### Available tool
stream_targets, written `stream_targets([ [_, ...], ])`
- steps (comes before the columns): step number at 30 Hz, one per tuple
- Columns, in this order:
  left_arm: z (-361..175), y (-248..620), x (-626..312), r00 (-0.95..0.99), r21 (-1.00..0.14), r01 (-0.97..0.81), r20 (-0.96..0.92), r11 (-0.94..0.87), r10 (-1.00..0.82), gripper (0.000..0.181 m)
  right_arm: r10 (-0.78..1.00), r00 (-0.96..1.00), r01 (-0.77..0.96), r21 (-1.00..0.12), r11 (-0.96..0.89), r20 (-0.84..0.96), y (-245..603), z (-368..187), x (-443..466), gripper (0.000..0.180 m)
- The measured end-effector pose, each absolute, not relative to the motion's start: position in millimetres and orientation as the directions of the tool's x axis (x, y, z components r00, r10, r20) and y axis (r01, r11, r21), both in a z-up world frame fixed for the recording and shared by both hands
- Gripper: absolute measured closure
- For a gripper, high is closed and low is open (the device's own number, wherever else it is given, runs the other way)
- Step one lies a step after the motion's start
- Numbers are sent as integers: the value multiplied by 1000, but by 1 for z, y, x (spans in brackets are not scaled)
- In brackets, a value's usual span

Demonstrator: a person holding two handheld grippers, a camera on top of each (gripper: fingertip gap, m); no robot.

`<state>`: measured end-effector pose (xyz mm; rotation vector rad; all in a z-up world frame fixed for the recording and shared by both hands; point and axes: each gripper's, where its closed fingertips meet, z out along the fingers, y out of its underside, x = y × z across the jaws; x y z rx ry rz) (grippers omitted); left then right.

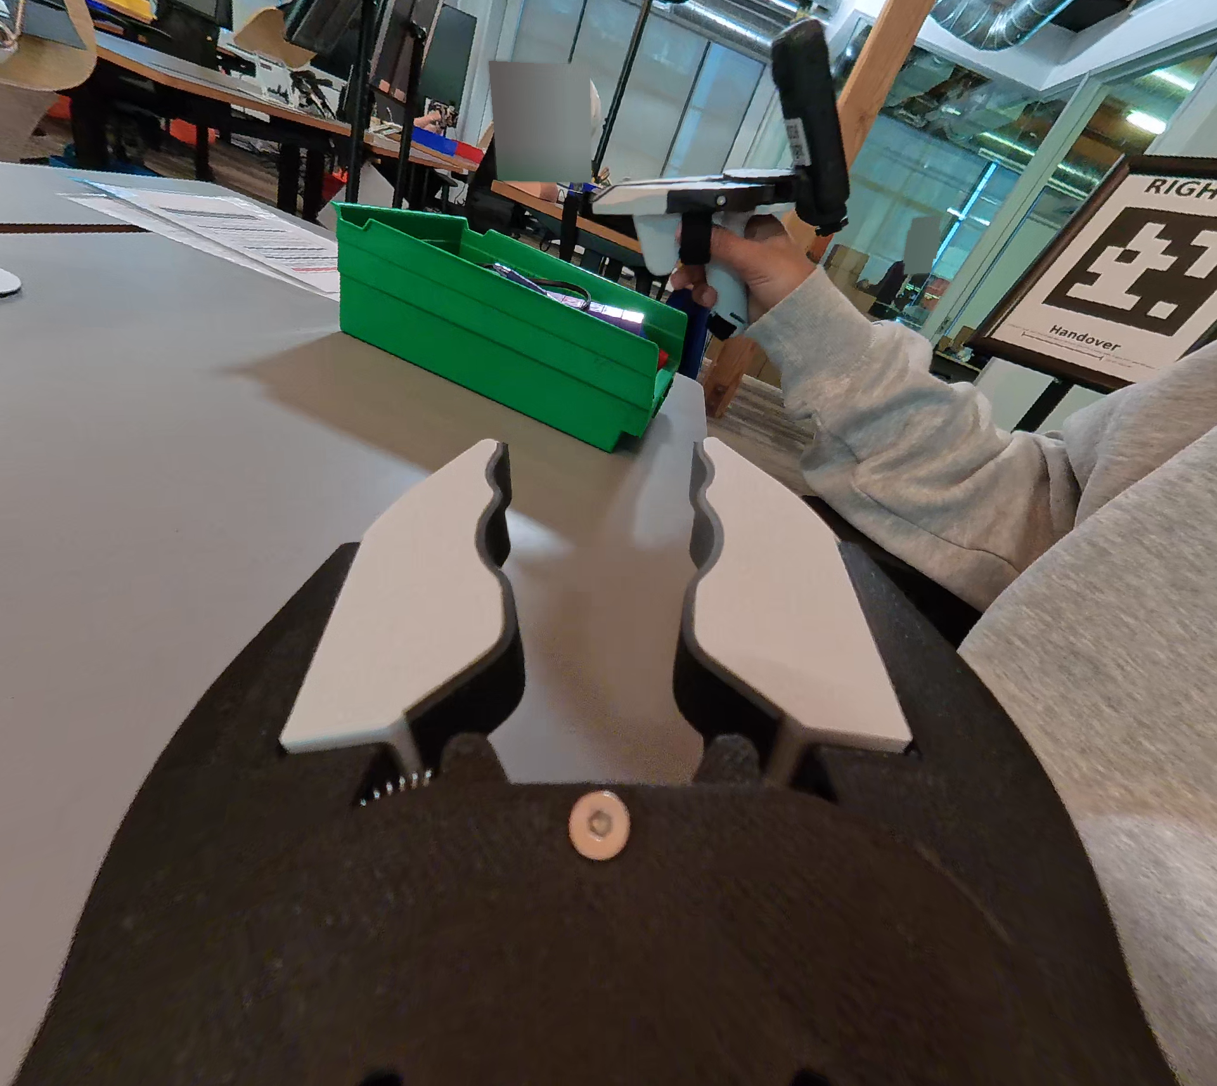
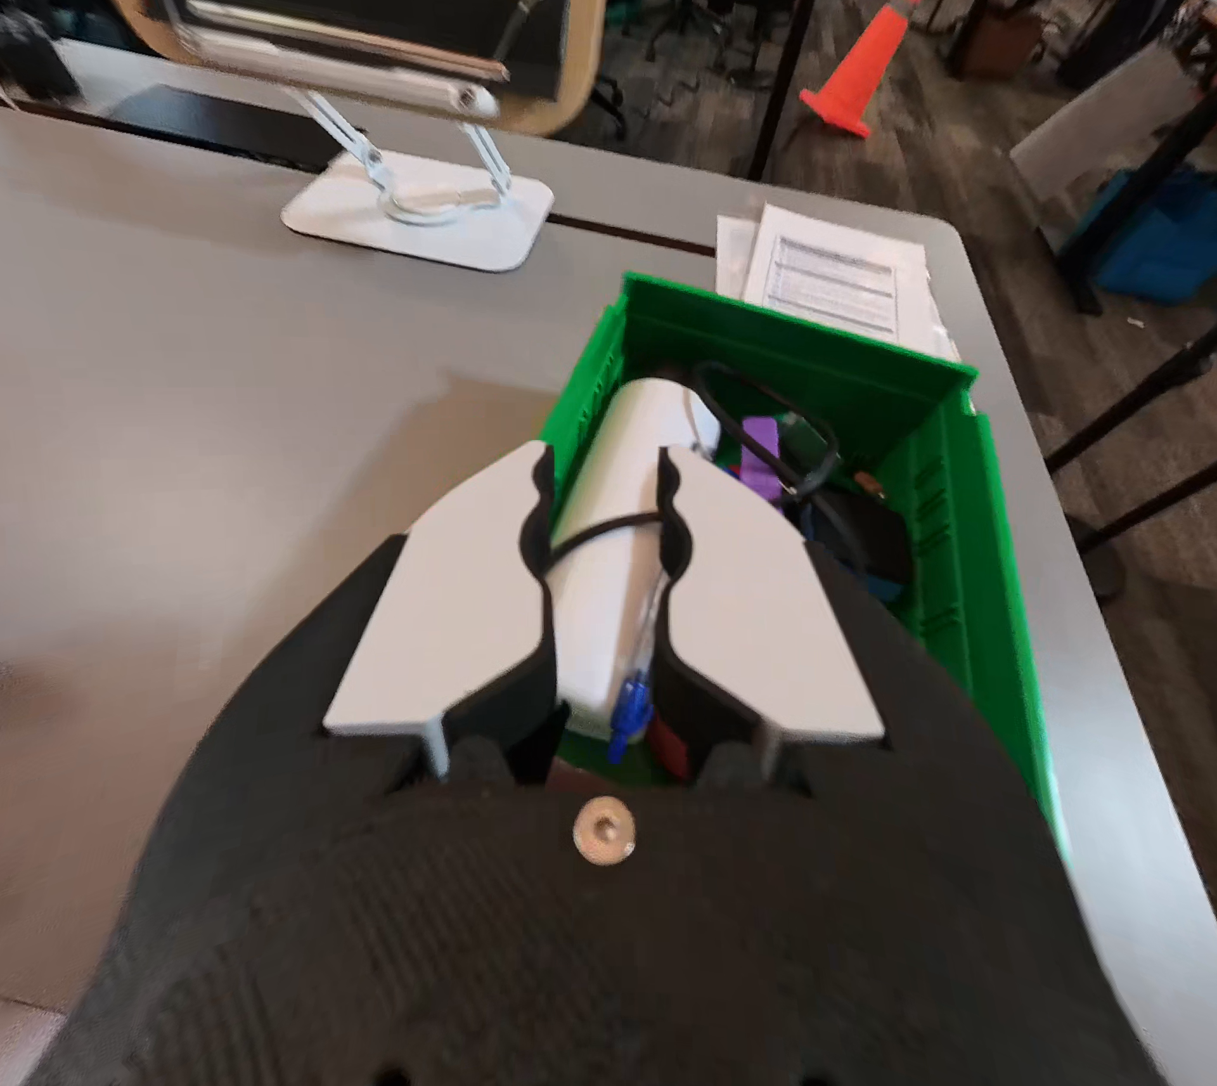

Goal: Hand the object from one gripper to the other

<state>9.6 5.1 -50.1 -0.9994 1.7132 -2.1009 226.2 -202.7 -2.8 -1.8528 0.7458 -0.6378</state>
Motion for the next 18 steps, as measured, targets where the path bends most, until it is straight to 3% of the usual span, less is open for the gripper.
stream_targets([
  [1,-50,5,10,-732,-934,-223,349,-279,-585,128,-714,695,-184,-938,-294,87,-194,4,220,150],
  [9,-50,5,10,-730,-935,-224,348,-276,-588,128,-328,944,-64,-996,-54,-42,-74,29,120,155],
  [18,-49,15,12,-704,-939,-199,335,-279,-626,131,-44,999,10,-961,-275,23,14,-77,37,158],
])
